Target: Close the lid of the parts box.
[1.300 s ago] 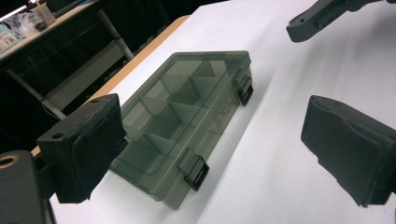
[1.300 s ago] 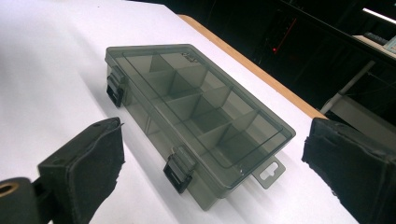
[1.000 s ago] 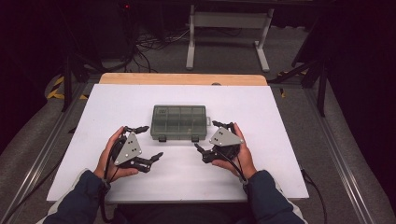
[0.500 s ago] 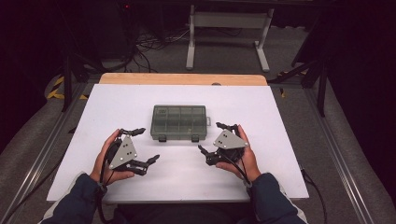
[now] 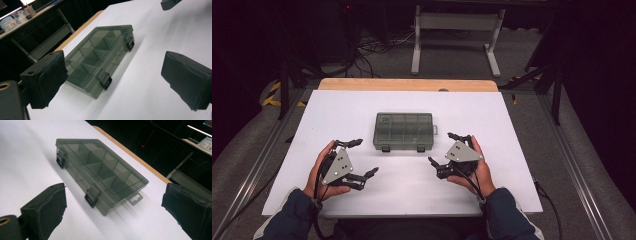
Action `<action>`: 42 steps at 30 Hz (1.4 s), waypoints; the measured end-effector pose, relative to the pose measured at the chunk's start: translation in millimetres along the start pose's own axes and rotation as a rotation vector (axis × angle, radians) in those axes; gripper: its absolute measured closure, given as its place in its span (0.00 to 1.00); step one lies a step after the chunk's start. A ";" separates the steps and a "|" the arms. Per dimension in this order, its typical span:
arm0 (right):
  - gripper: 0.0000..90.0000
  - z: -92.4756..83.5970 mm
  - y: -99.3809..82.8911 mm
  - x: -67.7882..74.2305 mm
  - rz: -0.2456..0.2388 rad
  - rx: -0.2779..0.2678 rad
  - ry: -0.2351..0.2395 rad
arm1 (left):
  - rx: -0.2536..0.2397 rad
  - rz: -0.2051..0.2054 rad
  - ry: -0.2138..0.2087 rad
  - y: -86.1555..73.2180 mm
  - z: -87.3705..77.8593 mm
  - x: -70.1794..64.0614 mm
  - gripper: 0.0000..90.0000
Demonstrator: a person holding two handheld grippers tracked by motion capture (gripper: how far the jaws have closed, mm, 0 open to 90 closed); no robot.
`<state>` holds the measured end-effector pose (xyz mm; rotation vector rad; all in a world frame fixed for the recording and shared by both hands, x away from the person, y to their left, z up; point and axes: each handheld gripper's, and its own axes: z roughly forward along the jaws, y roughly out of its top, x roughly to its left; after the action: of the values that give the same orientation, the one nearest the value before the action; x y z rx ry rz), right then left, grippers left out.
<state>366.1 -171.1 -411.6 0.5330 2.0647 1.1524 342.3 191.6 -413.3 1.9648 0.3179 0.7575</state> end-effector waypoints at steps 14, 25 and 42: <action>0.06 -9.0 -6.2 -0.3 -0.002 0.005 -0.006 | 0.013 -0.002 0.009 -6.8 -8.2 -0.1 0.08; 0.06 -14.7 -12.4 -0.5 -0.008 0.013 -0.011 | 0.015 -0.006 0.020 -12.7 -13.7 -0.8 0.08; 0.06 -26.8 -23.8 -3.6 -0.004 0.030 -0.037 | 0.026 -0.025 0.038 -25.3 -24.9 -3.8 0.07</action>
<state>348.2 -200.9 -421.0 0.5603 2.0529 1.1033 326.0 219.7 -428.2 1.9692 0.3760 0.7786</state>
